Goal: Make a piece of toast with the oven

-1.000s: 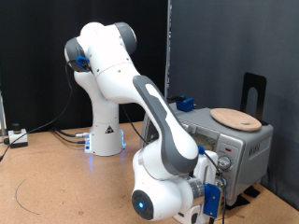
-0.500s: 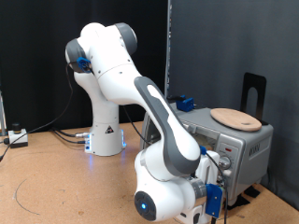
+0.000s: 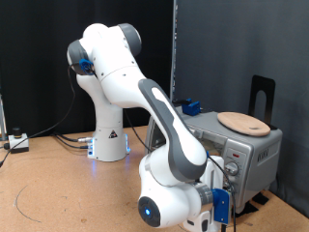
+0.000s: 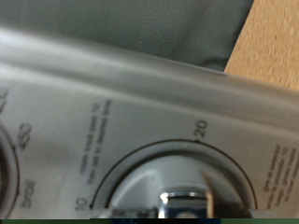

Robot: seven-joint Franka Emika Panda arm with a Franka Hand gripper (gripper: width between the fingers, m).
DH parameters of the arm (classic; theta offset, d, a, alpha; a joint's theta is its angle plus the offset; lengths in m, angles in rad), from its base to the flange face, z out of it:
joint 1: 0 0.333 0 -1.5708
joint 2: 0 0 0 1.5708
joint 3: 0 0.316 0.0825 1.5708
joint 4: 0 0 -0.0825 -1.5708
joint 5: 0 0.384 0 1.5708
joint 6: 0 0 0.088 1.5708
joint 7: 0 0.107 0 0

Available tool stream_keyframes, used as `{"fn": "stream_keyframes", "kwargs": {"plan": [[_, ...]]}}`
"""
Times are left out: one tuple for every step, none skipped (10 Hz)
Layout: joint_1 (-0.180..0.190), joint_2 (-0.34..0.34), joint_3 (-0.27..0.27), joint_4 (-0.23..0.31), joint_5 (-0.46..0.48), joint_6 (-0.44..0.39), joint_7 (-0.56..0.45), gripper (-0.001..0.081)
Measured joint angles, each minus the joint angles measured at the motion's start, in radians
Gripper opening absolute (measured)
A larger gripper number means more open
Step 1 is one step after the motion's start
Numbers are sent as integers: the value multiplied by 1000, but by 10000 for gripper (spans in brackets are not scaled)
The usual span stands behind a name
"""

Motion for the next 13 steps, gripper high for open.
{"fn": "stream_keyframes", "kwargs": {"plan": [[-4, -19, 6, -23, 7, 28, -82, 99], [-7, -31, 9, -41, 16, 50, -143, 99], [-10, -39, 11, -53, 26, 63, -191, 99], [-12, -45, 12, -63, 38, 71, -233, 99], [-14, -47, 12, -70, 48, 75, -260, 99], [-17, -48, 12, -76, 62, 78, -291, 99], [-19, -49, 12, -81, 73, 79, -304, 99], [-19, -49, 12, -81, 74, 79, -300, 99], [-19, -49, 12, -81, 74, 79, -297, 99], [-19, -49, 12, -81, 74, 79, -295, 99], [-19, -49, 12, -81, 74, 79, -295, 99], [-19, -49, 12, -81, 74, 79, -294, 99], [-19, -49, 8, -78, 73, 90, -294, 99]]}}
